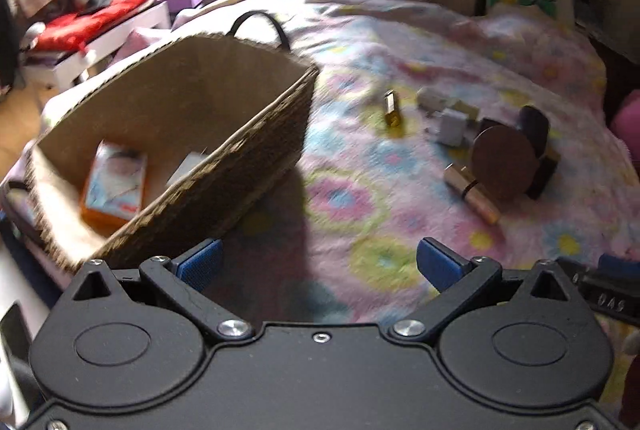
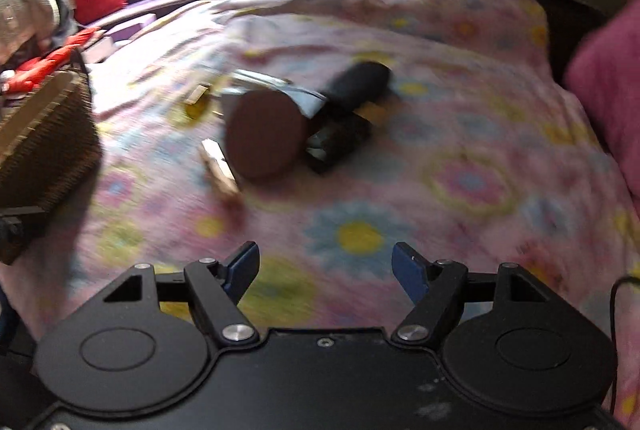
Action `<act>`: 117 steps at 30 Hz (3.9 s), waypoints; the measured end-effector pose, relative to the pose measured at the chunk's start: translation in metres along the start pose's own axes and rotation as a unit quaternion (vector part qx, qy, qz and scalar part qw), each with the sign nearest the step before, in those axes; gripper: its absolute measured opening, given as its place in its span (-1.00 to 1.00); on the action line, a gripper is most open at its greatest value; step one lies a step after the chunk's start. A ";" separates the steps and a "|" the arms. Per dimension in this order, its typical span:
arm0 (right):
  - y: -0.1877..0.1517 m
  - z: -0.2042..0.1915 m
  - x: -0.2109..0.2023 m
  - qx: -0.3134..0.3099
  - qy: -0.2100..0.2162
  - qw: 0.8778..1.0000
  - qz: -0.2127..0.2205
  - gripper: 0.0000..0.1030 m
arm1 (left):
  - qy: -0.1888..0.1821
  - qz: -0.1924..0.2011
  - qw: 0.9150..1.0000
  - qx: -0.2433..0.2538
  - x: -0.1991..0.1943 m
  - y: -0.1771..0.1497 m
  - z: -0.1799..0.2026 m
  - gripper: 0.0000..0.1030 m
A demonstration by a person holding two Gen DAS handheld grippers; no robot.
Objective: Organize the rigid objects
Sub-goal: 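Move both grippers back to the items and grasp the black-and-gold box with the right gripper, then grasp the brown round compact with the left gripper while the right gripper holds the black-and-gold box, then carry the compact and black-and-gold box to the basket and release both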
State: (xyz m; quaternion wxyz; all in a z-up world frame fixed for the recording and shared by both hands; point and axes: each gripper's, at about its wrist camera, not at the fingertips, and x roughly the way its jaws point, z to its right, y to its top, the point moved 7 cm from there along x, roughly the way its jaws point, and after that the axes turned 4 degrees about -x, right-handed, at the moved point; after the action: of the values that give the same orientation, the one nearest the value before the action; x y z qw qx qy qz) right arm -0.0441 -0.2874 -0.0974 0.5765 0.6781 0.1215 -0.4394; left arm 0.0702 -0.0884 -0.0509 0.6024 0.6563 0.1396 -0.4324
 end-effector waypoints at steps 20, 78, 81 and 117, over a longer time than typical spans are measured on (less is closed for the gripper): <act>0.030 0.002 0.042 -0.048 -0.016 0.997 0.059 0.40 | -0.026 -0.068 0.997 -0.021 0.046 -0.006 0.010 0.92; 0.021 0.042 0.077 -0.068 0.067 0.982 0.164 0.54 | -0.189 -0.051 0.955 0.222 0.101 0.015 0.131 0.32; 0.021 0.042 0.077 -0.068 0.066 0.982 0.163 0.54 | -0.185 -0.047 0.965 0.180 0.097 0.029 0.130 0.56; 0.029 0.034 0.069 -0.082 0.024 0.987 0.133 0.52 | -0.051 0.035 0.996 -0.063 -0.018 0.053 0.028 0.38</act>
State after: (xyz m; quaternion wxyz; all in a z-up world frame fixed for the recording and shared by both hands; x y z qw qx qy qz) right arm 0.0007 -0.3501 -0.1269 0.6808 0.6487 0.0797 -0.3308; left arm 0.0853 -0.1206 0.0003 0.6636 0.5987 0.1128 -0.4342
